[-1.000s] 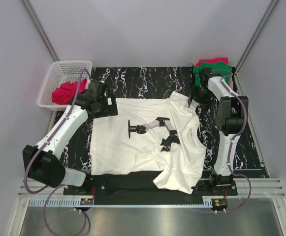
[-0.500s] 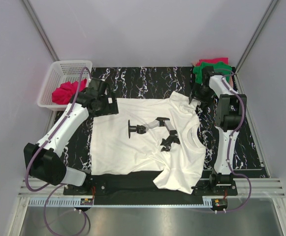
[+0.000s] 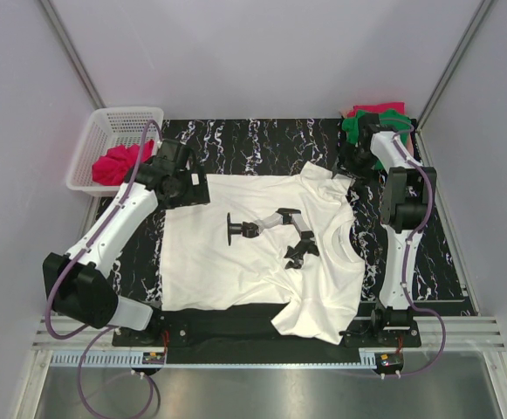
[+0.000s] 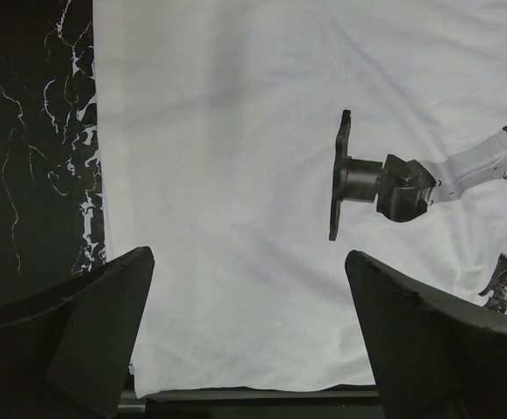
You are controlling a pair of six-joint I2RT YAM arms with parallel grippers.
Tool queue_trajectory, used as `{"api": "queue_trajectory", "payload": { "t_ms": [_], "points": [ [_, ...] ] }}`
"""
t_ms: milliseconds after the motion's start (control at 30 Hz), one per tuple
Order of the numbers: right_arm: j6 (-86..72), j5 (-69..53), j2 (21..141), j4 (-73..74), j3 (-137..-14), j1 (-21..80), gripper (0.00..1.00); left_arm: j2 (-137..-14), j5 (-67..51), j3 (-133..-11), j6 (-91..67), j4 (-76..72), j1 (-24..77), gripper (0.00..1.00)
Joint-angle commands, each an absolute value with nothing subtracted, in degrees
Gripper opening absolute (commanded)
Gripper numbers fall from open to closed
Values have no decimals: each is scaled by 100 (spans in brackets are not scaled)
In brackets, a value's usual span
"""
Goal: Fold and stack the t-shirts
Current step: Fold the tshirt
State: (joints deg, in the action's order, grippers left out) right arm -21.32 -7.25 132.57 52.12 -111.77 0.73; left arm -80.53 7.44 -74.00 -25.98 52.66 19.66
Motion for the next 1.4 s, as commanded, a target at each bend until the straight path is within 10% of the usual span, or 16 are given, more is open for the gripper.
{"api": "queue_trajectory", "payload": {
  "t_ms": [0,967,1367],
  "points": [
    [-2250,-914,13359,5106,-11557,70,79,-8112,703,-7462,-2619,5168,1934,99],
    [-2092,-624,13957,5185,-12428,88,78,-8587,756,-7875,-2698,4992,1934,99],
    [-2355,-290,12842,4826,-10504,114,78,-8613,677,-7857,-2751,4896,1934,99]
  ]
}}
